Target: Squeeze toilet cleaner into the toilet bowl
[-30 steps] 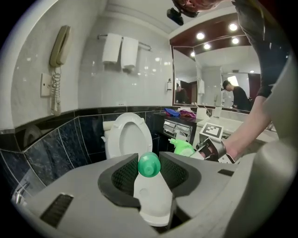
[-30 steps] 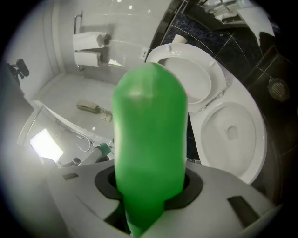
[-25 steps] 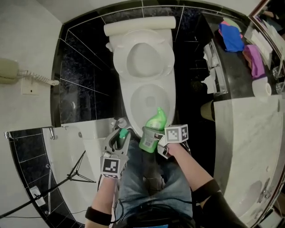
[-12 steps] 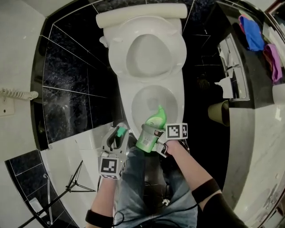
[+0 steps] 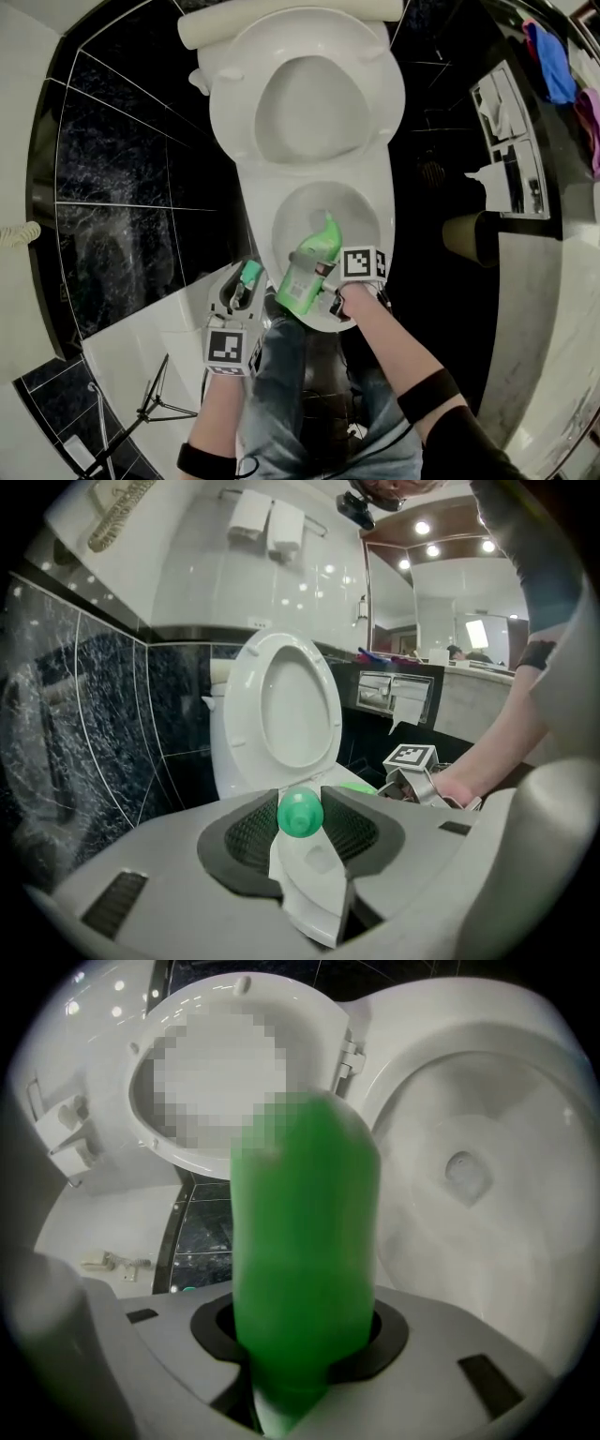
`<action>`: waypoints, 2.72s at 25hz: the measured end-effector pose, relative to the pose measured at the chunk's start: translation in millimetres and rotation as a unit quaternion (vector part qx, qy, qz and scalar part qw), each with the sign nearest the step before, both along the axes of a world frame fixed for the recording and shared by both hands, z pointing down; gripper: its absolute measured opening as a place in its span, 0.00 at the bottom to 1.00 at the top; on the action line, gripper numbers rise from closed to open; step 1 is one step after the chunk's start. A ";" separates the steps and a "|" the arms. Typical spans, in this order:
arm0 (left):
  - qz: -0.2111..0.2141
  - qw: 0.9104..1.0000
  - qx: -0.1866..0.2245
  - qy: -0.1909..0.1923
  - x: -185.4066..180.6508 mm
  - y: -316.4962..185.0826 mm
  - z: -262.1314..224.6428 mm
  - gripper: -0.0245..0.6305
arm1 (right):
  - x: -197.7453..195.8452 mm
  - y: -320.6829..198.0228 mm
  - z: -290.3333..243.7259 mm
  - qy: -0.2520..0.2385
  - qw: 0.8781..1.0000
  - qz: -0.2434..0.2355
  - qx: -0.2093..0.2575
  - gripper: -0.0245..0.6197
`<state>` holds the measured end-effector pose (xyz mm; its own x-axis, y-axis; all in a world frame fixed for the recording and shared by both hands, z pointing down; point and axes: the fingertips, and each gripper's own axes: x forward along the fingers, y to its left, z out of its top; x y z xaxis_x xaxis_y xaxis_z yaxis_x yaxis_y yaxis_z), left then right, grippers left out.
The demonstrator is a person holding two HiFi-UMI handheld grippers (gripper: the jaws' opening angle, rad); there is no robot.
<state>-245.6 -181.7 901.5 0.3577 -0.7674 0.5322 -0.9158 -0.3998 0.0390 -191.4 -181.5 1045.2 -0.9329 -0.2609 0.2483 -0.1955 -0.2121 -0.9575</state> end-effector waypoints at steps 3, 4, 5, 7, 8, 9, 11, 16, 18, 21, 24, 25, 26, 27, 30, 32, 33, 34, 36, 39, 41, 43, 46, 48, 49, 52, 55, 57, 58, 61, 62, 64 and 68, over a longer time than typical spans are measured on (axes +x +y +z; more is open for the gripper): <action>-0.007 1.000 -0.006 0.006 -3.7 -6.2 9.3 0.27 | -5.1 -5.4 12.8 0.002 1.000 0.004 -0.020 0.33; -0.005 1.000 -0.008 0.005 -5.8 -7.9 12.6 0.27 | -6.8 -7.0 17.0 0.003 1.000 0.005 -0.024 0.33; -0.004 1.000 -0.008 0.004 -7.8 -9.9 15.4 0.27 | -8.4 -8.9 20.8 0.005 1.000 0.005 -0.029 0.33; -0.002 1.000 -0.009 0.003 -11.2 -14.7 19.6 0.27 | -11.5 -13.2 27.3 0.008 0.999 0.006 -0.036 0.33; -0.002 1.000 -0.009 0.003 -12.6 -16.7 21.1 0.27 | -13.2 -15.4 30.2 0.010 0.999 0.005 -0.038 0.33; -0.002 1.000 -0.010 0.003 -13.7 -18.4 22.4 0.27 | -15.1 -17.4 32.6 0.012 0.999 0.005 -0.040 0.33; 0.000 1.000 -0.010 0.005 -15.3 -21.5 24.5 0.27 | -19.4 -21.6 35.5 0.012 0.999 0.007 -0.045 0.33; 0.002 1.000 -0.014 0.008 -18.5 -26.3 27.4 0.27 | -26.9 -31.7 39.0 0.013 0.998 0.010 -0.056 0.33; 0.001 1.000 -0.015 0.009 -20.4 -28.0 28.5 0.27 | -28.8 -35.4 41.0 0.013 0.998 0.010 -0.056 0.33; 0.001 1.000 -0.016 0.010 -22.8 -30.4 30.0 0.27 | -29.4 -39.1 43.9 0.018 0.998 0.009 -0.059 0.33; 0.002 1.000 -0.019 0.010 -24.3 -30.3 31.5 0.27 | -27.0 -42.2 47.2 0.028 0.998 0.003 -0.055 0.33; 0.002 1.000 -0.020 0.010 -24.6 -30.2 31.9 0.27 | -26.8 -43.3 47.7 0.028 0.998 0.007 -0.059 0.33; 0.001 1.000 -0.020 0.011 -24.8 -30.0 32.4 0.27 | -26.7 -44.6 47.9 0.026 0.998 0.012 -0.063 0.33; 0.000 1.000 -0.021 0.012 -24.9 -29.9 32.8 0.27 | -26.0 -46.5 48.3 0.026 0.997 0.016 -0.065 0.33; 0.004 1.000 -0.023 0.010 -24.3 -28.6 34.9 0.27 | -19.2 -54.2 50.9 0.035 0.998 0.019 -0.056 0.32; 0.014 1.000 -0.021 0.005 -23.3 -27.6 37.7 0.27 | -13.9 -59.9 51.8 0.036 0.998 0.026 -0.053 0.32; 0.017 1.000 -0.021 0.004 -22.4 -27.8 38.7 0.27 | -11.7 -62.7 51.5 0.034 0.997 0.033 -0.056 0.32; 0.020 1.000 -0.021 0.003 -21.6 -28.2 39.4 0.27 | -9.1 -65.3 51.4 0.033 0.997 0.040 -0.058 0.32; 0.025 0.999 -0.021 0.003 -20.4 -28.5 40.9 0.27 | -3.0 -69.4 52.0 0.035 0.996 0.049 -0.060 0.32; 0.013 0.999 -0.029 0.014 -16.4 -30.9 39.8 0.27 | 7.1 -75.1 52.5 0.038 0.996 0.059 -0.058 0.32; 0.021 0.999 -0.028 0.013 -14.1 -31.3 41.7 0.27 | 13.2 -77.8 52.3 0.038 0.996 0.065 -0.058 0.32; 0.029 0.999 -0.028 0.011 -12.1 -31.2 43.7 0.27 | 19.7 -77.4 52.5 0.041 0.995 0.069 -0.058 0.32; 0.022 0.999 -0.031 0.016 -8.0 -32.0 43.7 0.27 | 29.5 -73.5 52.8 0.046 0.995 0.072 -0.059 0.32; 0.028 0.999 -0.028 0.014 -3.7 -32.2 43.7 0.27 | 37.6 -70.7 52.9 0.052 0.994 0.075 -0.060 0.32; 0.033 0.999 -0.025 0.012 -1.2 -32.2 43.7 0.27 | 42.2 -69.2 53.0 0.057 0.994 0.077 -0.061 0.32; 0.040 0.999 -0.024 0.013 8.9 -31.2 42.8 0.27 | 55.8 -65.6 53.4 0.062 0.993 0.083 -0.064 0.32; 0.040 0.999 -0.030 0.020 21.8 -29.7 40.1 0.27 | 68.8 -62.6 53.9 0.061 0.992 0.092 -0.061 0.32; 0.039 0.998 -0.035 0.026 29.9 -29.4 36.9 0.27 | 76.4 -58.7 54.2 0.062 0.992 0.095 -0.062 0.32; 0.040 0.998 -0.034 0.027 32.4 -28.6 36.8 0.27 | 79.8 -56.4 54.1 0.063 0.991 0.097 -0.063 0.32; 0.055 0.998 -0.020 0.015 32.5 -22.8 43.4 0.27 | 87.5 -48.7 52.8 0.067 0.991 0.099 -0.068 0.32; 0.057 0.998 -0.019 0.013 33.4 -21.1 44.3 0.27 | 89.3 -46.5 52.2 0.068 0.991 0.098 -0.067 0.32; 0.054 0.998 -0.022 0.018 38.8 -19.4 41.9 0.27 | 92.3 -42.7 51.3 0.067 0.991 0.097 -0.064 0.32; 0.052 0.998 -0.031 0.027 51.8 -15.6 34.9 0.27 | 99.6 -32.1 51.3 0.074 0.991 0.093 -0.065 0.32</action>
<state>-193.8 -197.3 936.4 0.4631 -0.6908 0.5553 -0.8656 -0.4872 0.1158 -91.8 -213.6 1096.5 -0.8231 -0.3816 0.4206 -0.2771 -0.3767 -0.8839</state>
